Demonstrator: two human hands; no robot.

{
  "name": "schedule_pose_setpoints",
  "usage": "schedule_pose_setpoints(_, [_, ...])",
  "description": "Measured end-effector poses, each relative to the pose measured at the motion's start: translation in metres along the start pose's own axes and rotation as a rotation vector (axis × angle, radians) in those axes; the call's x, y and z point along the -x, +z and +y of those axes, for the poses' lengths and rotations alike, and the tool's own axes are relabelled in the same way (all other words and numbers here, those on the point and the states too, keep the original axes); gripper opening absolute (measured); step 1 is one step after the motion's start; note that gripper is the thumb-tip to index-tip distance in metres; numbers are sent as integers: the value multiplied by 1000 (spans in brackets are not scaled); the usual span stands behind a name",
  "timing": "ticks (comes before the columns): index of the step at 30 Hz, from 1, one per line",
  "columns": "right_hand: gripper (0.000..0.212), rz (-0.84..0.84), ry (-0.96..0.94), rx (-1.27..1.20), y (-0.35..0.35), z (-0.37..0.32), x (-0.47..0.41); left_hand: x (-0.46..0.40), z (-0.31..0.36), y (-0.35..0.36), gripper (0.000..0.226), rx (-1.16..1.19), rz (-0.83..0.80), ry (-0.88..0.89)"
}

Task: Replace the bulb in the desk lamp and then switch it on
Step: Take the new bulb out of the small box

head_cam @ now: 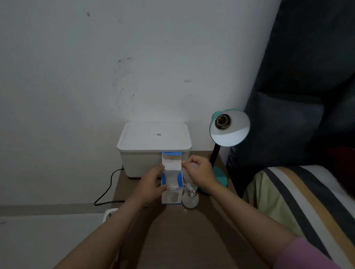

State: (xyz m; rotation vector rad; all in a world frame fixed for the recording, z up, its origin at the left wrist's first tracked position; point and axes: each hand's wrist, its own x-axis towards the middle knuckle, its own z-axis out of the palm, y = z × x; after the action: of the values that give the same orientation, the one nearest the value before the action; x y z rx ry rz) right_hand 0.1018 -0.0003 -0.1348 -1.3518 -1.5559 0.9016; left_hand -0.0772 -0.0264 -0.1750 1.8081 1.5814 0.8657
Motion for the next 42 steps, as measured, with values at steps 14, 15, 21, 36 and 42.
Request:
schedule_pose_setpoints(14, [27,-9,-89,197,-1,11,6,13,3,2,66,27,103,87])
schedule_pose_setpoints(15, [27,-29,-85,227,-1,11,7,13,2,2,62,-2,103,112])
schedule_pose_setpoints(21, [27,-117,-91,484,-1,13,13,12,-4,6,45,-79,85,109])
schedule_pose_setpoints(36, [18,-120,-96,627,3,20,21,12,-6,16,36,-154,65,61])
schedule_pose_setpoints(42, [20,-120,-73,627,4,22,22,12,-3,14,37,-160,68,55])
